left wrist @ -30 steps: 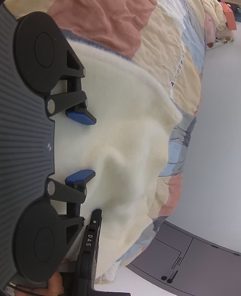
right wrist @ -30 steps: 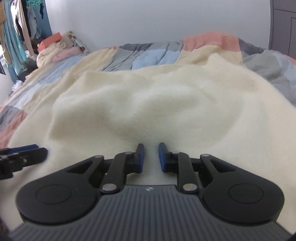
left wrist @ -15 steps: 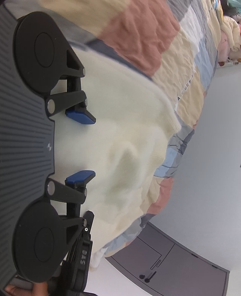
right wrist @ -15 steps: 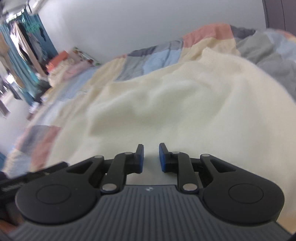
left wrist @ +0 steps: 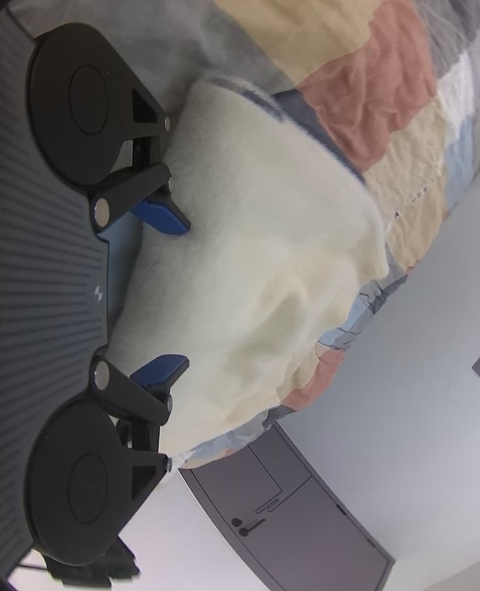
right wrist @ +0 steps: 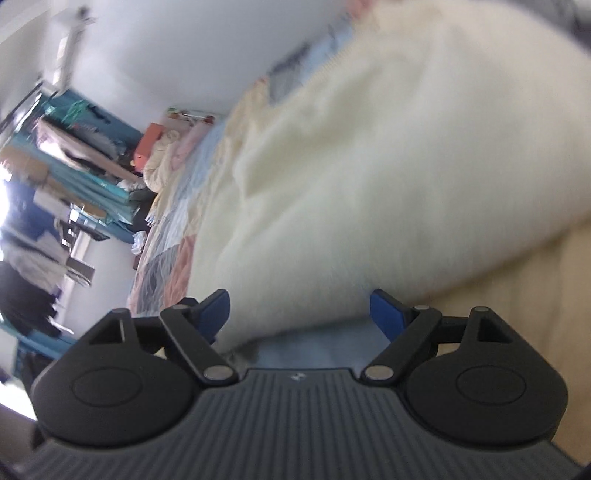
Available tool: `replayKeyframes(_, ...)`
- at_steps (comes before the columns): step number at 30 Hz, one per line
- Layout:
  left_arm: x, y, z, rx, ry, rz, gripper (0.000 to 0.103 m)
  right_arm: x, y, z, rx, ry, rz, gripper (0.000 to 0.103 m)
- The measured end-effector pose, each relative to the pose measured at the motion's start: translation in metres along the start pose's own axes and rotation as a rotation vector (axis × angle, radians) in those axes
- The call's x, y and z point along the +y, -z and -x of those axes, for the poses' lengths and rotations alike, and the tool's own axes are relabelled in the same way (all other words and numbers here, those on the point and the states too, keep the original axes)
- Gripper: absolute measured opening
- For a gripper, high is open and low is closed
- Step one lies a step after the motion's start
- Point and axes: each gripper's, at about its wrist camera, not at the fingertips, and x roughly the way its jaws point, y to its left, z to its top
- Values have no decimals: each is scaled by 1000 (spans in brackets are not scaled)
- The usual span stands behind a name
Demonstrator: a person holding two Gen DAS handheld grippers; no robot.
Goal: Fold large clothes
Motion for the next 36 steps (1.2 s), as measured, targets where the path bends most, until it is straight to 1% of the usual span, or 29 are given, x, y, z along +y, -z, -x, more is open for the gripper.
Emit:
replayKeyframes(2,4,-2,-3,12,7,19,80,-7,-1,-12,32,-21,-69,86)
replayKeyframes(4,7,-3,-2,35,13,59,81,-12,-3,-22,46,-33,-115,86)
replayKeyframes(7,17,-4,-4,64,47,132,83,-14,-5,-35,45,-6,-150,86)
replayKeyframes(10,29,-5,-14,99,64,199,83,-15,-6,-45,49,-24,-187,87)
replayKeyframes(12,41,-4,-23,133,82,265,83,-15,-6,-49,50,-39,-205,87)
replayKeyframes(15,52,-5,-35,157,61,310,83,-14,-8,-52,40,-68,-227,87)
replayKeyframes(17,55,-5,-37,161,75,341,83,-12,-10,-52,33,-79,-236,87)
replayKeyframes(22,53,-5,-34,155,72,328,84,-17,-13,-43,7,-131,-267,87)
replayKeyframes(25,56,-4,-34,152,84,359,84,-21,-15,-41,0,-155,-295,87)
replayKeyframes(28,63,-3,-34,143,104,419,84,-22,-14,-37,-8,-172,-302,87)
replayKeyframes(32,77,0,-30,89,132,537,84,-28,-9,-34,-12,-169,-315,87)
replayKeyframes(34,84,1,-27,65,127,591,84,-31,-3,-31,-11,-137,-314,86)
replayKeyframes(36,93,2,-26,62,121,649,84,-34,1,-29,-11,-93,-310,86)
